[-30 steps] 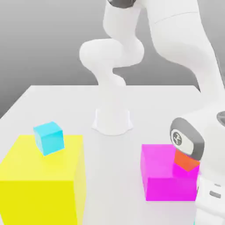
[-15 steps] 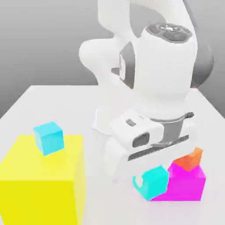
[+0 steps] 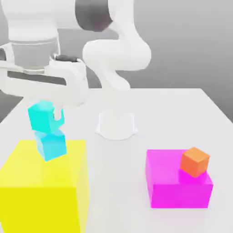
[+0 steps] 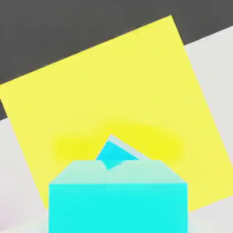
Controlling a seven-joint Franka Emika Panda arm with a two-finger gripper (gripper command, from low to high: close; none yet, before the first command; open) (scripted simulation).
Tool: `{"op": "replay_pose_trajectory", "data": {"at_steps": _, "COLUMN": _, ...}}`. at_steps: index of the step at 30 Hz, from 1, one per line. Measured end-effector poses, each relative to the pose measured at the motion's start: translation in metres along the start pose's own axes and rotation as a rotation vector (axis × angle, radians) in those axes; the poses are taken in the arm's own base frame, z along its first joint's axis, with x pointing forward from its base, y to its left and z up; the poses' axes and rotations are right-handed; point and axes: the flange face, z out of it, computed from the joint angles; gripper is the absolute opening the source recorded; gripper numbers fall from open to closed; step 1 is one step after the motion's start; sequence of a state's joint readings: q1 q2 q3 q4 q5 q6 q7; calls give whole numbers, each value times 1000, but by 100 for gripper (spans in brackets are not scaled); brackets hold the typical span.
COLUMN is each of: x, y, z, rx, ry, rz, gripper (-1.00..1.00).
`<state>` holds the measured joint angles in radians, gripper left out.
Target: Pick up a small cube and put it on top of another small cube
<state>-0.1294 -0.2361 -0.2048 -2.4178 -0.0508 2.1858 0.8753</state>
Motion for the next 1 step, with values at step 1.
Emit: {"op": "replay_pose_trajectory", "data": {"at_steps": 1, "x": 0, "y": 0, "z": 0, "rx": 0, "ry": 0, "rz": 0, "gripper": 100}}
